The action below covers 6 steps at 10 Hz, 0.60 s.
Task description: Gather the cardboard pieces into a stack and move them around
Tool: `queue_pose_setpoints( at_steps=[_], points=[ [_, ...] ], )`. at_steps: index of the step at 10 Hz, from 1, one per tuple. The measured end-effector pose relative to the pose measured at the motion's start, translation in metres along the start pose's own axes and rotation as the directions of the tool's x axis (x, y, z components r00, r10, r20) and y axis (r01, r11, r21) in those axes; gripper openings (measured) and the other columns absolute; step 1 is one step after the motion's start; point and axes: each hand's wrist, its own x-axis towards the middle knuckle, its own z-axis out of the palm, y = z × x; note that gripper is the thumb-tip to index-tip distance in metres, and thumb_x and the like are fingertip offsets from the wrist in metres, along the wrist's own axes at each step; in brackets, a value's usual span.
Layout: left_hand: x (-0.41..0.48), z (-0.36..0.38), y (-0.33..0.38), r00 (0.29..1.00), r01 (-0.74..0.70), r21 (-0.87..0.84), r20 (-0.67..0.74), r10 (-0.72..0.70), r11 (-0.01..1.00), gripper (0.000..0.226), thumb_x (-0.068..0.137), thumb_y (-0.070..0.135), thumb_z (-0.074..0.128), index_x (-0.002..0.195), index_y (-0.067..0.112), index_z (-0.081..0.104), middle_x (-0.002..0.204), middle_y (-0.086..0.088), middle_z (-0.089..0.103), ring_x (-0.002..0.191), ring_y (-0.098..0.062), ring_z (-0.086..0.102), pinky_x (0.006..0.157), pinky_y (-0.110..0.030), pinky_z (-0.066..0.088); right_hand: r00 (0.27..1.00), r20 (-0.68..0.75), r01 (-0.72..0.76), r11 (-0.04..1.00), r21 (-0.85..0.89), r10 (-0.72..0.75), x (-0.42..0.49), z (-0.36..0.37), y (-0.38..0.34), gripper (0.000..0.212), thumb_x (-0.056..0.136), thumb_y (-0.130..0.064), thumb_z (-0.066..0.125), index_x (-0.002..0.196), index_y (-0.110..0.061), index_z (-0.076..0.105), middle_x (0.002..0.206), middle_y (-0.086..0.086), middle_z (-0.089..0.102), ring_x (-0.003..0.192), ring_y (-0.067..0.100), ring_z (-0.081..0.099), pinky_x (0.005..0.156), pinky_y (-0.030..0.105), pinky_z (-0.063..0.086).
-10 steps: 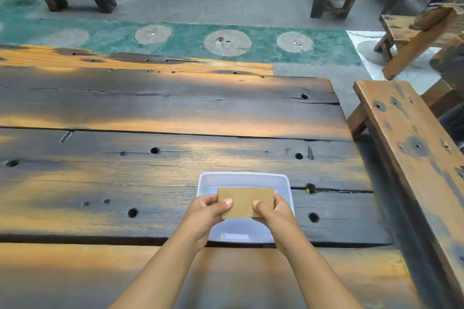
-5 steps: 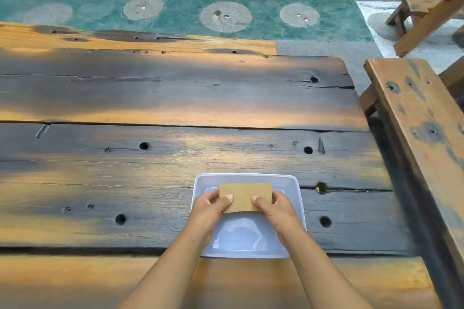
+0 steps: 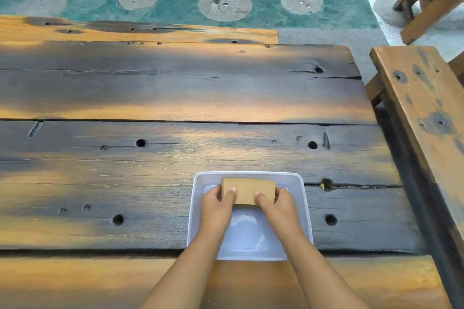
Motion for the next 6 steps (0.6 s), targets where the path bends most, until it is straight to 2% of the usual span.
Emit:
queue_pose_setpoints(
  at_steps=[1,2,3,4,5,6],
  points=[
    [0.002,0.002,0.000,1.000,0.011,0.035,-0.018,-0.010,0.999,0.015,0.092,0.022,0.063,0.090,0.011,0.074,0.092,-0.010,0.077,0.088,-0.026,0.071,0.083,-0.038,0.054,1.000,-0.016,0.006,0.999,-0.042,-0.007,-0.002,0.000,-0.001,0.023,0.081,-0.036,0.070,0.091,-0.016,0.066,0.103,0.012,0.066,0.092,0.024,0.066,0.088,0.043,0.054],
    [0.003,0.003,0.001,0.999,0.035,0.043,-0.043,-0.034,0.998,0.014,0.092,0.022,0.065,0.079,0.017,0.066,0.079,0.008,0.071,0.073,-0.005,0.066,0.063,-0.012,0.047,1.000,-0.025,0.015,0.998,-0.058,-0.017,-0.002,0.000,-0.002,0.025,0.080,-0.038,0.068,0.091,-0.015,0.067,0.098,0.009,0.071,0.093,0.026,0.067,0.087,0.046,0.054],
    [0.004,0.004,0.010,0.993,0.096,0.058,-0.068,-0.092,0.994,0.026,0.091,0.023,0.065,0.071,0.027,0.049,0.075,0.016,0.055,0.065,0.004,0.052,0.058,-0.016,0.039,0.998,-0.053,0.023,0.998,-0.061,-0.027,-0.004,-0.002,-0.005,0.027,0.081,-0.038,0.070,0.092,-0.014,0.065,0.089,0.003,0.072,0.085,0.022,0.068,0.079,0.042,0.055],
    [-0.001,0.002,0.023,0.984,0.176,0.014,-0.033,-0.175,0.984,0.020,0.091,0.026,0.064,0.079,0.023,0.048,0.082,0.008,0.054,0.071,-0.003,0.050,0.060,-0.023,0.038,0.998,-0.063,0.006,1.000,-0.029,-0.008,-0.008,-0.007,-0.009,0.031,0.083,-0.039,0.071,0.090,-0.011,0.061,0.080,-0.001,0.068,0.075,0.017,0.065,0.063,0.030,0.047],
    [-0.022,-0.011,0.030,0.975,0.213,0.048,0.049,-0.215,0.976,0.022,0.091,0.027,0.063,0.097,0.015,0.046,0.086,0.010,0.049,0.076,-0.005,0.048,0.059,-0.024,0.034,1.000,-0.027,0.011,0.996,-0.091,-0.014,-0.027,-0.015,-0.013,0.032,0.085,-0.039,0.069,0.087,-0.012,0.054,0.075,-0.008,0.056,0.068,0.004,0.054,0.056,0.023,0.036],
    [-0.046,-0.020,0.039,0.988,0.127,0.147,0.071,-0.139,0.981,0.024,0.093,0.022,0.059,0.109,0.019,0.042,0.091,0.010,0.051,0.083,-0.009,0.053,0.068,-0.027,0.041,0.998,0.024,0.065,0.985,-0.160,-0.062,-0.047,-0.027,-0.018,0.023,0.088,-0.036,0.066,0.094,-0.020,0.049,0.083,-0.015,0.050,0.075,0.003,0.052,0.060,0.020,0.036]
  ],
)
